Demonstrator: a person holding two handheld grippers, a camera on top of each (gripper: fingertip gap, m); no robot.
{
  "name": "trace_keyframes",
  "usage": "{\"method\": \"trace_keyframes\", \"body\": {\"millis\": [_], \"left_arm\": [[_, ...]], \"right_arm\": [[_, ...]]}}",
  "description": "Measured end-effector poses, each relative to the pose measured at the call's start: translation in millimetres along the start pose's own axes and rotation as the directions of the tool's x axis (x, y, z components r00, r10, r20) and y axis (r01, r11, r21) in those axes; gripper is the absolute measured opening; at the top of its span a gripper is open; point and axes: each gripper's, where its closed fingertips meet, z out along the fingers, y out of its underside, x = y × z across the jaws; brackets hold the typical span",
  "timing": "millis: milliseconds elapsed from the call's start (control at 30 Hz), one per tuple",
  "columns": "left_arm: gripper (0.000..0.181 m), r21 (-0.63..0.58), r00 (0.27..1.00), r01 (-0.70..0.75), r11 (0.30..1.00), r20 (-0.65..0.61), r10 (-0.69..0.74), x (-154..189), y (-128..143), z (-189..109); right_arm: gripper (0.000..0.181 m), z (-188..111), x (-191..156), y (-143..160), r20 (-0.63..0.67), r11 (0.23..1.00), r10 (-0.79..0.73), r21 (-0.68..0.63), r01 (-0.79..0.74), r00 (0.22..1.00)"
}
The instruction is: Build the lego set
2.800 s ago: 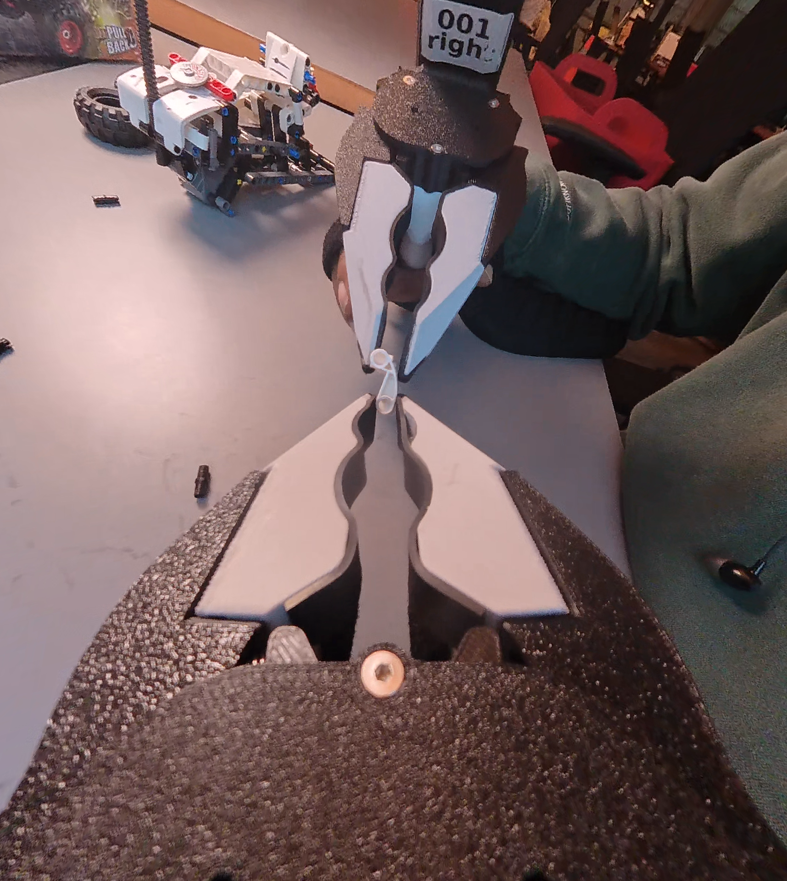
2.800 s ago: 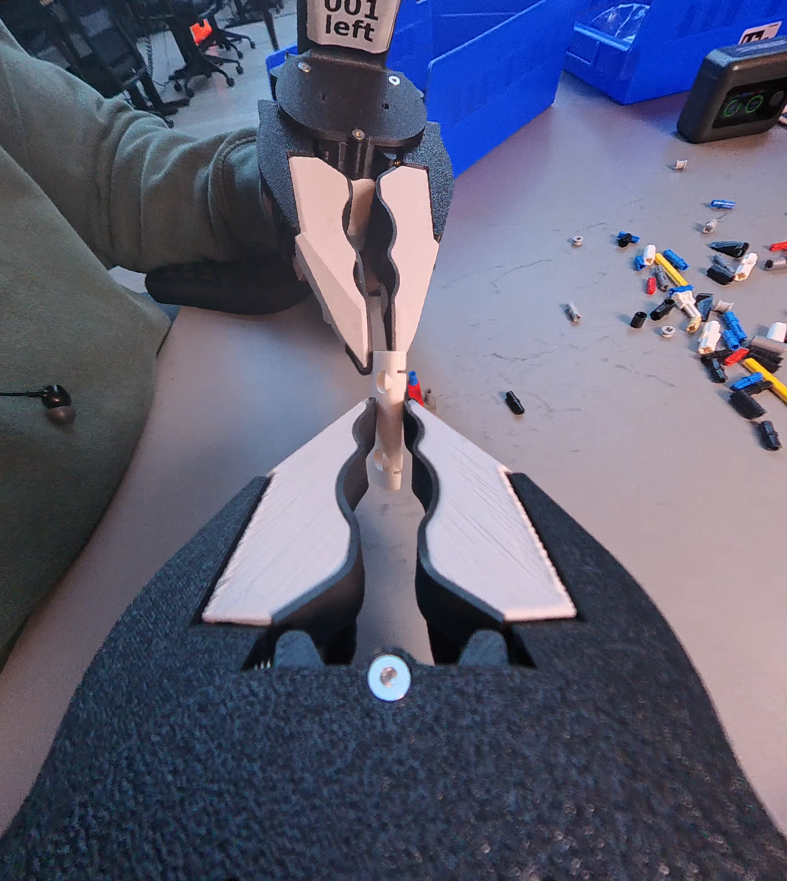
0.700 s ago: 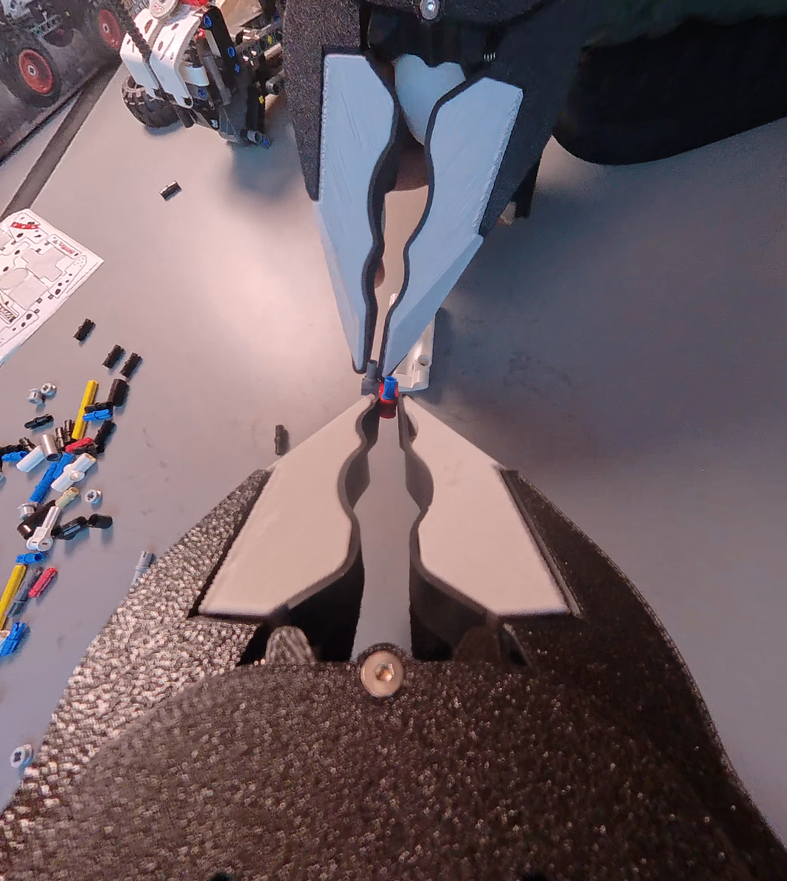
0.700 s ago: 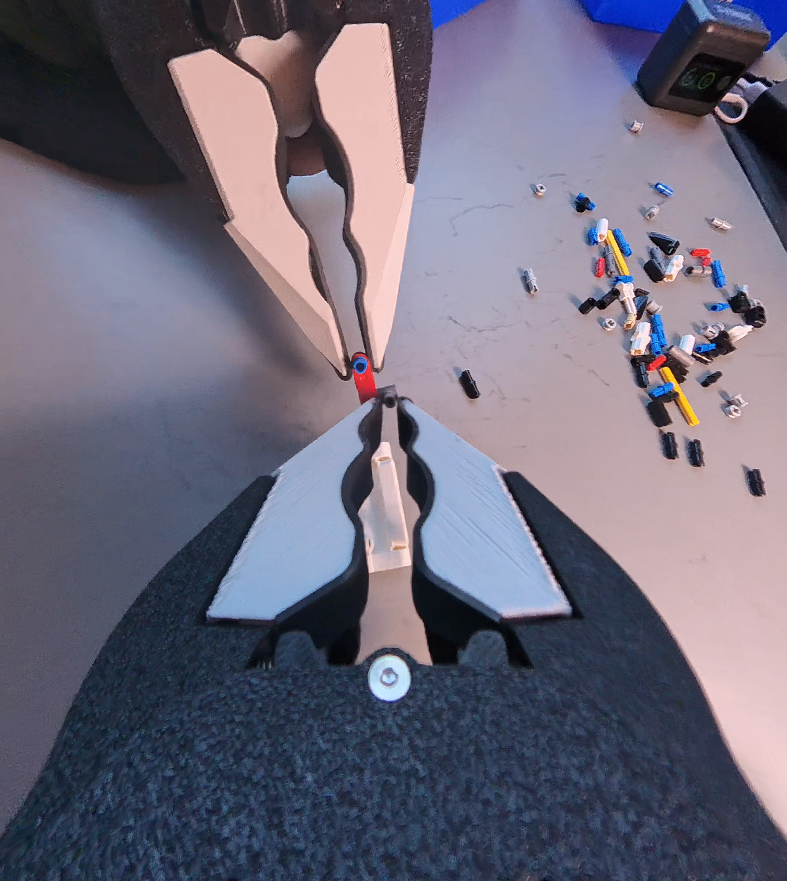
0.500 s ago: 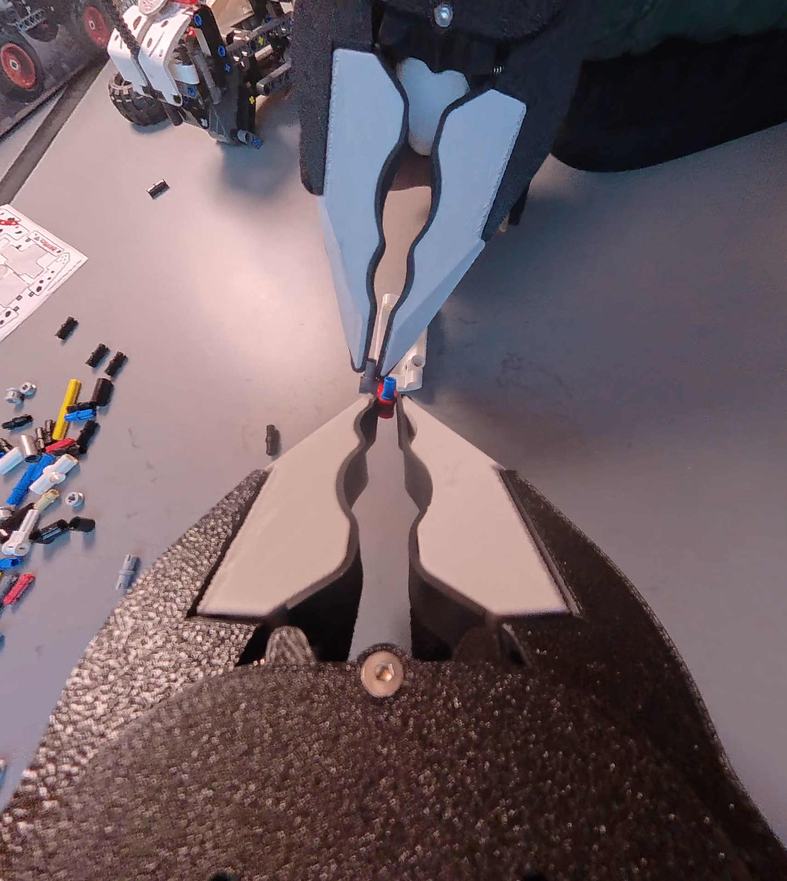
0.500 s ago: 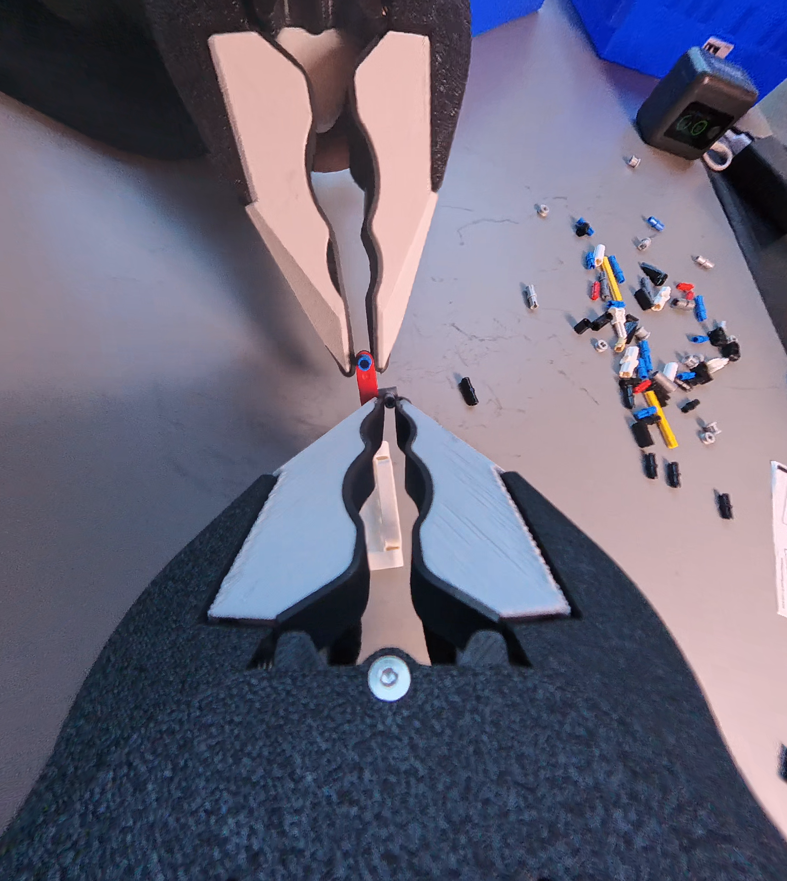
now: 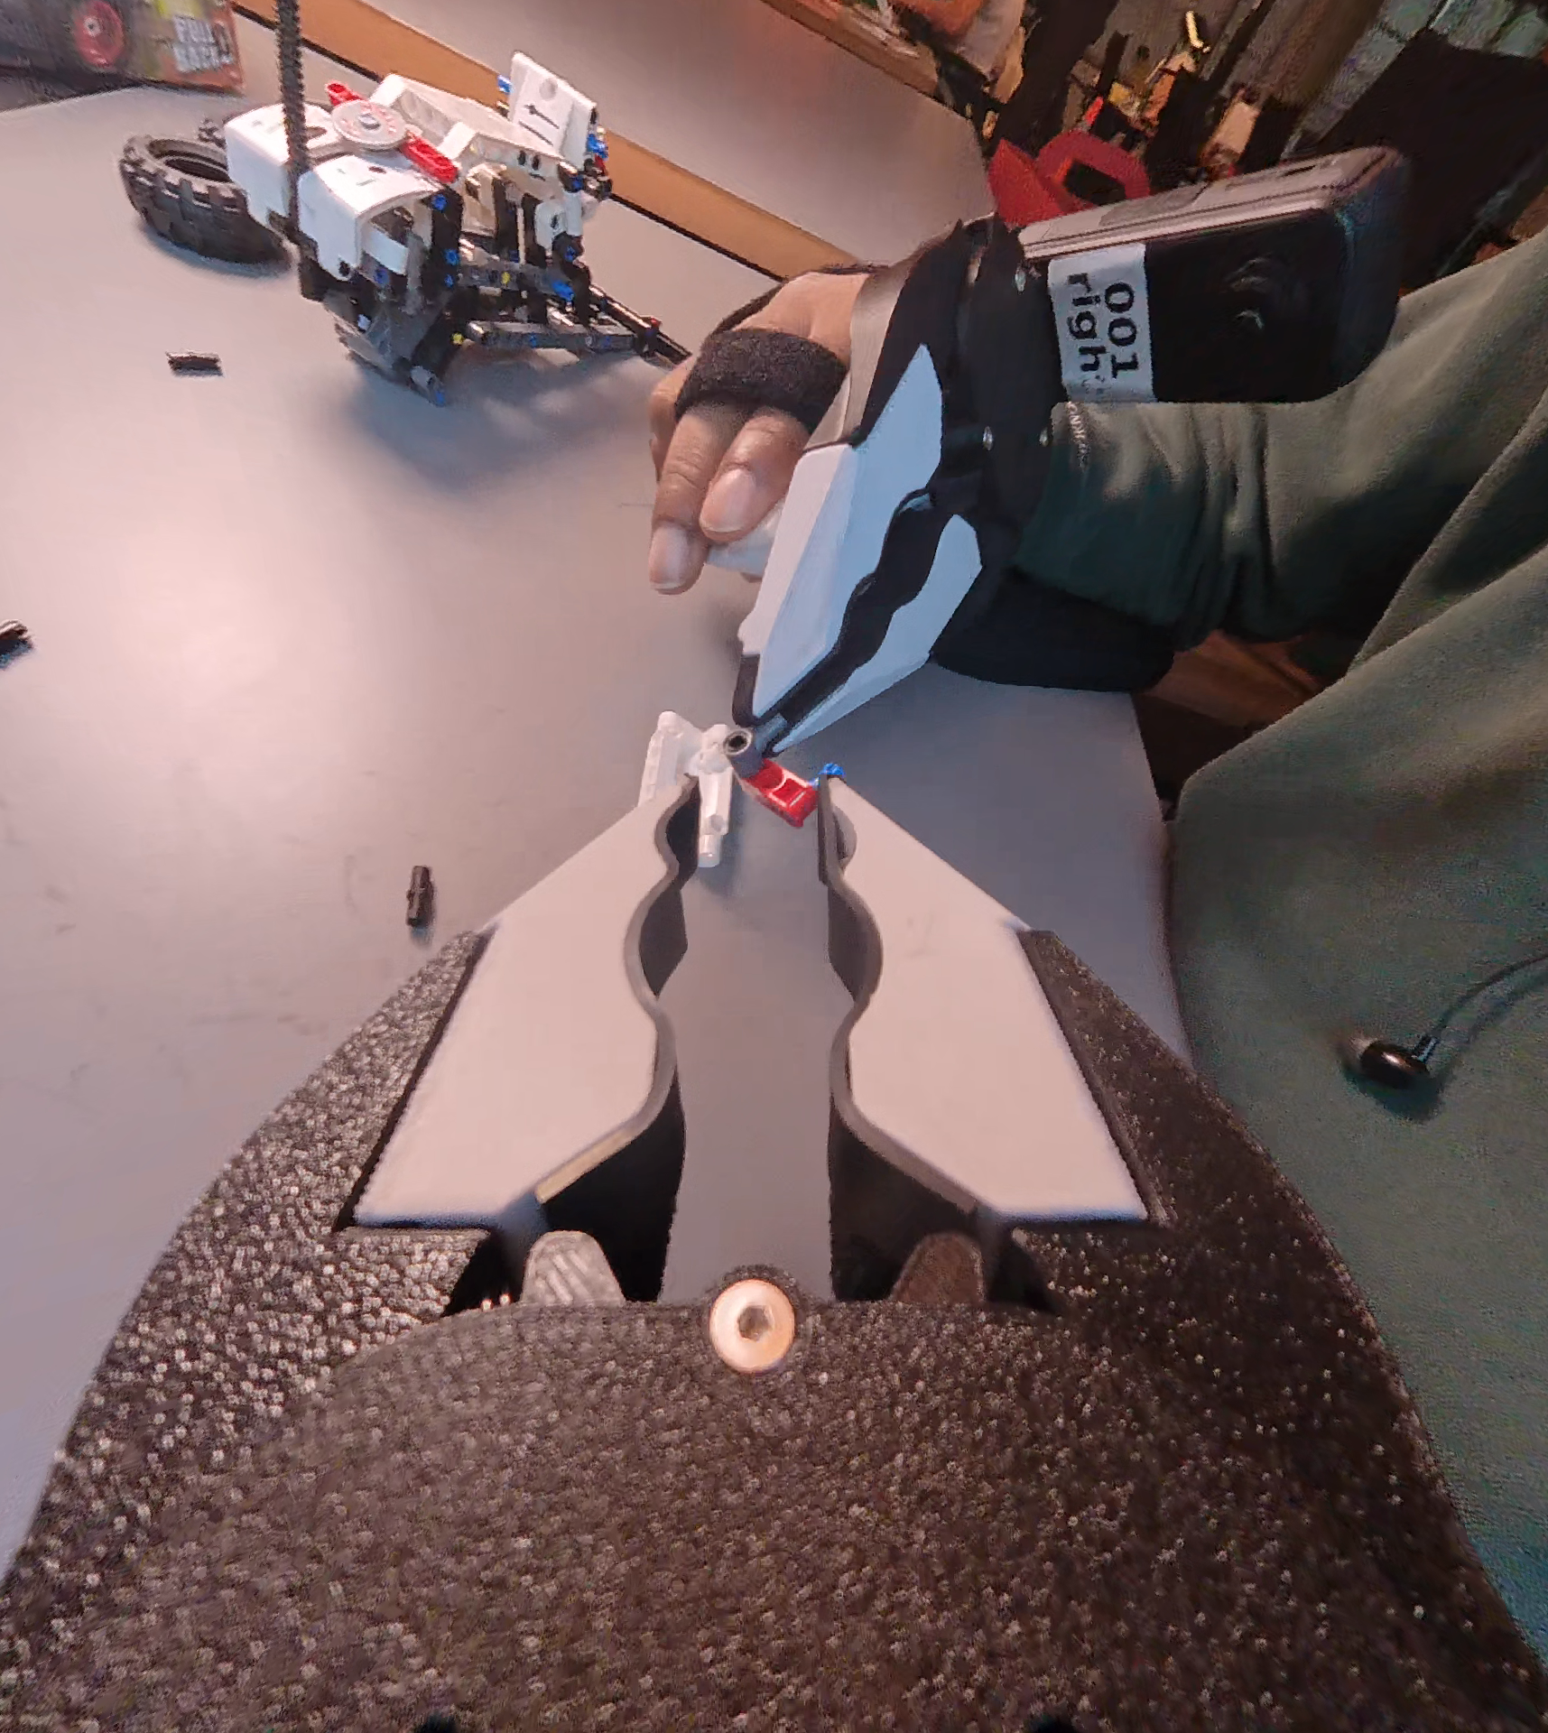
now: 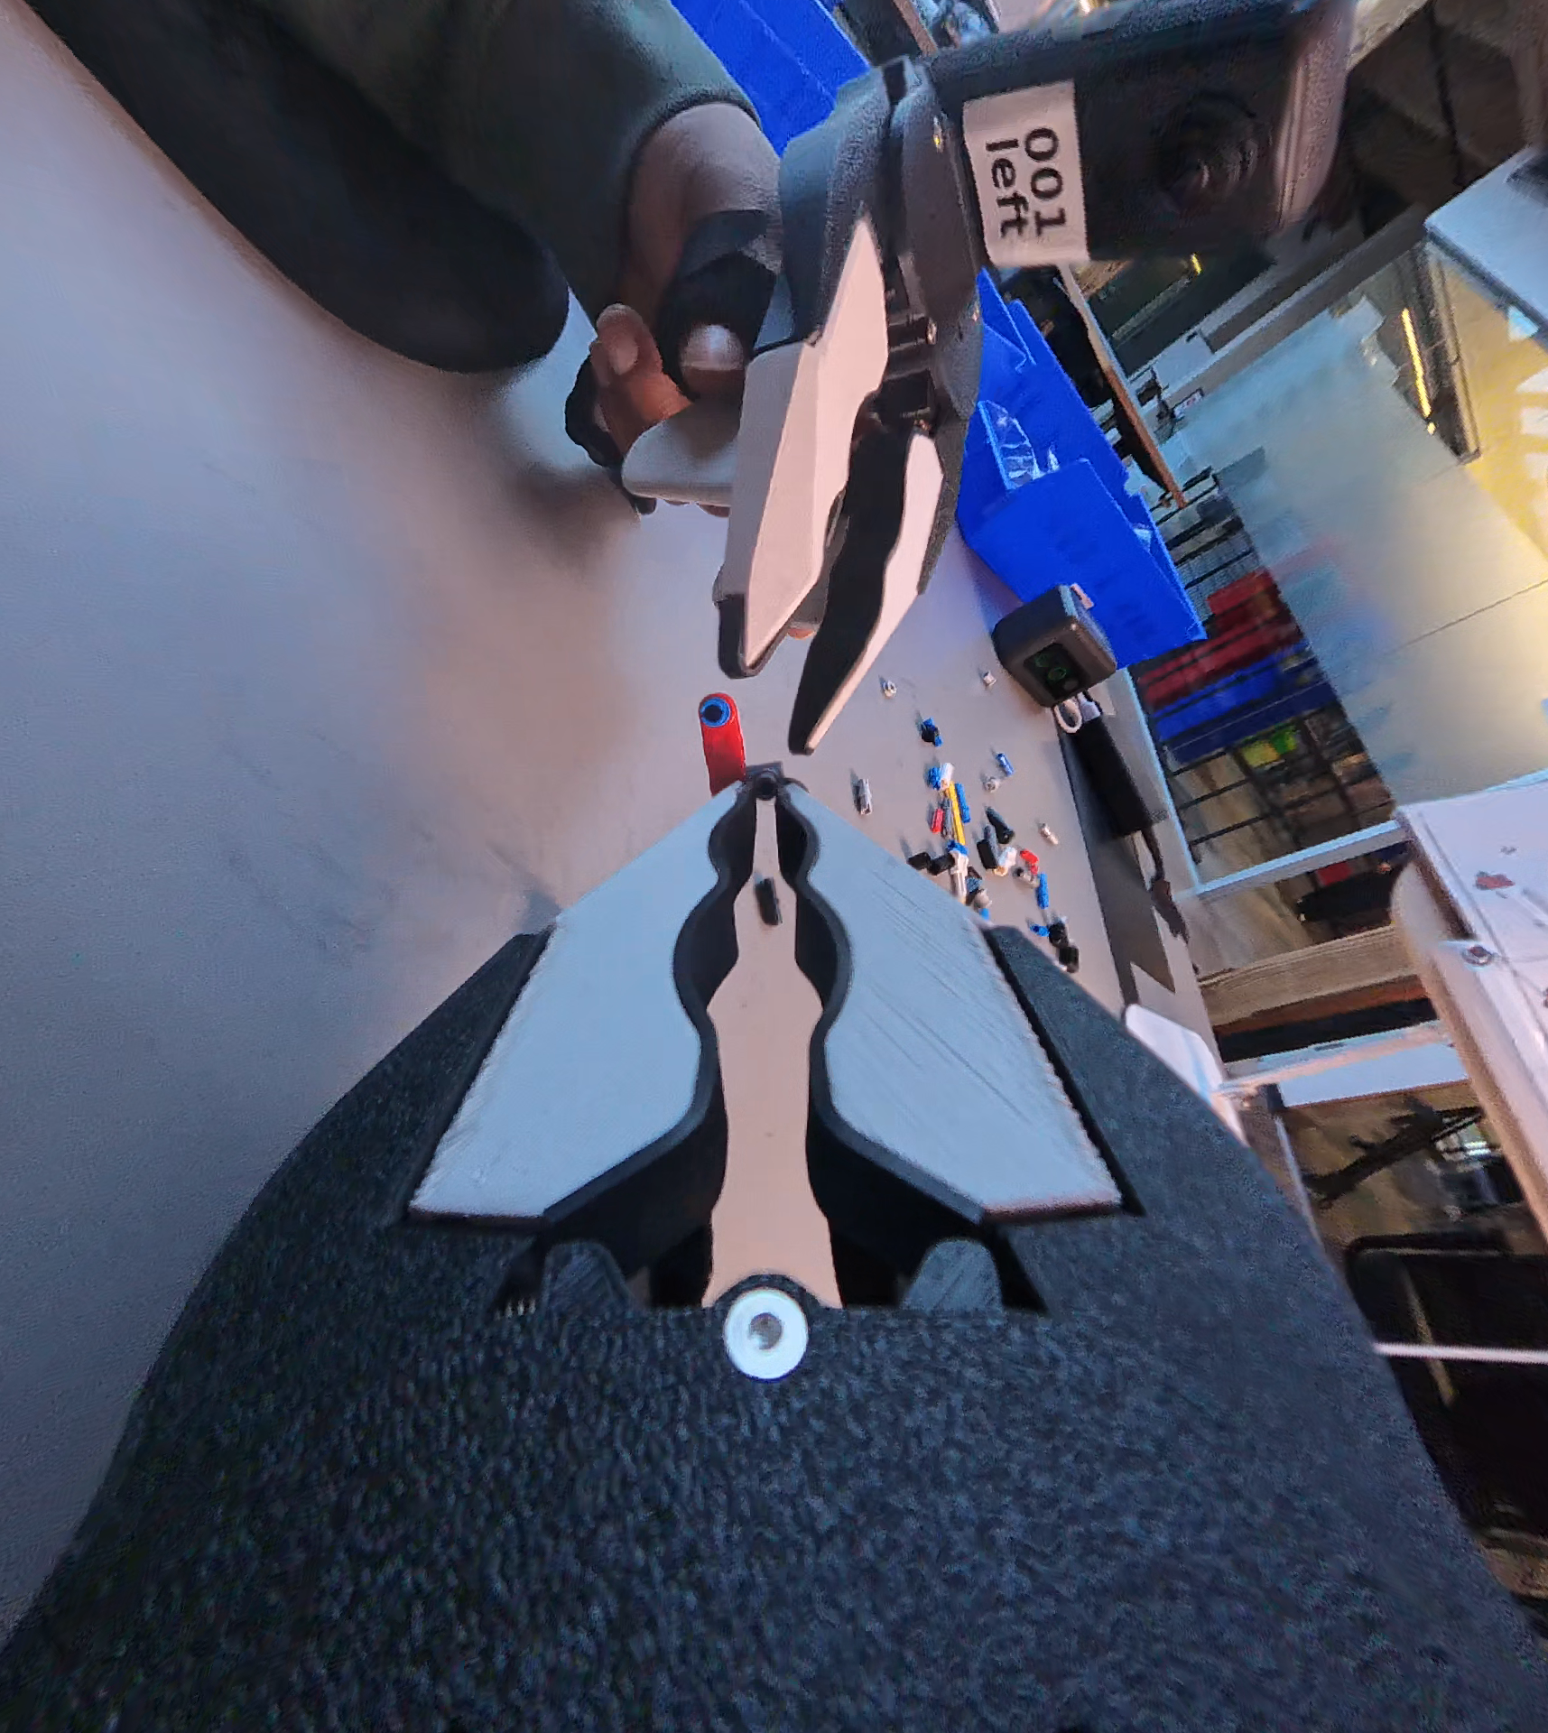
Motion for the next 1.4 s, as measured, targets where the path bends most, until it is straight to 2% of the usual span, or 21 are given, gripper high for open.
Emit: {"method": "trace_keyframes", "body": {"millis": [267, 500, 667, 867, 1100, 1200, 1267, 1333, 1400], "left_arm": [[0.0, -0.005, 0.997, -0.035, 0.999, -0.066, 0.035, 14.6, 1.1, 1.5], [0.016, 0.019, 0.996, -0.004, 1.0, -0.086, 0.006, 13.6, -2.2, -2.1], [0.005, 0.047, 0.985, 0.01, 0.999, -0.171, -0.002, 27.2, -6.2, -4.5], [0.017, 0.074, 0.957, 0.08, 0.994, -0.285, -0.056, 40.6, -12.6, -8.6], [0.007, 0.054, 0.946, 0.073, 0.996, -0.319, -0.052, 48.0, -9.6, -6.0], [0.007, 0.07, 0.973, 0.053, 0.996, -0.228, -0.035, 35.8, -12.2, -2.4], [0.007, 0.05, 0.996, -0.001, 0.999, -0.09, 0.006, 17.5, -8.6, 1.3], [0.007, -0.034, 0.99, -0.085, 0.996, 0.109, 0.088, -10.2, 3.8, 5.5], [0.007, -0.104, 0.961, -0.141, 0.985, 0.225, 0.161, -26.7, 11.7, 9.9]], "right_arm": [[0.004, -0.9, -5.0, -12.6, 0.002, 0.998, -0.049, 0.037, 0.049, 0.999], [0.004, -4.1, -4.0, -26.5, -0.018, 0.994, -0.075, 0.082, 0.076, 0.997], [0.004, -6.6, -3.9, -35.6, -0.033, 0.989, -0.086, 0.114, 0.089, 0.996], [0.004, -8.3, -4.1, -43.5, -0.045, 0.985, -0.107, 0.134, 0.112, 0.993], [0.004, -9.4, -8.4, -53.9, -0.045, 0.978, -0.125, 0.161, 0.13, 0.991], [0.004, -8.5, -3.0, -44.2, -0.05, 0.987, -0.089, 0.128, 0.095, 0.995], [0.005, -9.3, 2.5, -27.0, -0.029, 0.998, -0.016, 0.065, 0.018, 0.999], [0.018, -12.4, 1.7, -2.6, 0.052, 0.992, 0.118, -0.041, -0.116, 0.992], [0.034, -16.6, -9.2, 22.4, 0.155, 0.948, 0.294, -0.17, -0.267, 0.943]]}}
